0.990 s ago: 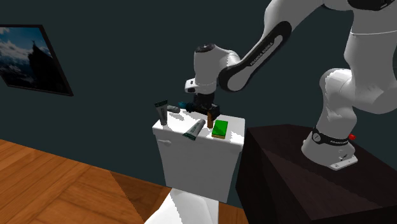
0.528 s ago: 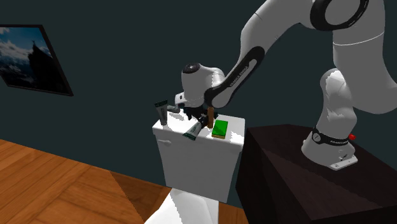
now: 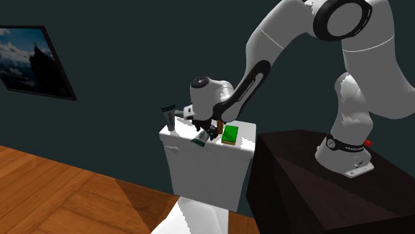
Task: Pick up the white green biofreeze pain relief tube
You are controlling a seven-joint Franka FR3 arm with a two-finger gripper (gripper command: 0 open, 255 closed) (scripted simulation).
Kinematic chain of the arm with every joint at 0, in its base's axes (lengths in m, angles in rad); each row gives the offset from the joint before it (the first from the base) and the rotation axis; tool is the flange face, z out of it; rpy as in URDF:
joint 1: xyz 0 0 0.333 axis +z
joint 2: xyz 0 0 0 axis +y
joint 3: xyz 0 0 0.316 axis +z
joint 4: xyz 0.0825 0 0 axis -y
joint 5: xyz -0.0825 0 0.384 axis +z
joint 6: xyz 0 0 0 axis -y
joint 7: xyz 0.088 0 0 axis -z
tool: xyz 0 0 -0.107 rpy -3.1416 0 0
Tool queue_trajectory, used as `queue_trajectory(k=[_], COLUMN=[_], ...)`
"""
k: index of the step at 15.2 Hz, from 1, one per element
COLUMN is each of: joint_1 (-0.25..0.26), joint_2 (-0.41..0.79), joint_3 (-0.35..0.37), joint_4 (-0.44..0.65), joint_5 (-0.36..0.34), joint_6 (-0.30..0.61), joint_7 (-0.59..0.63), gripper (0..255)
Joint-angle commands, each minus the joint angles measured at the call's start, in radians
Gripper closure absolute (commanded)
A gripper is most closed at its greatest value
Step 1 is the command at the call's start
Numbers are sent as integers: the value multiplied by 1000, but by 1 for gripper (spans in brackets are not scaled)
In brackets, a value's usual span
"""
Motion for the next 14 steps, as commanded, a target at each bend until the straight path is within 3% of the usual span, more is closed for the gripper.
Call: queue_trajectory(k=[1,2,14], joint_1=[-1,0,1], joint_2=[6,5,-28], joint_3=[0,0,0], joint_4=[2,2,-3], joint_5=[0,0,1], joint_6=[4,4,-24], joint_7=[1,1,-8], gripper=[0,255,255])
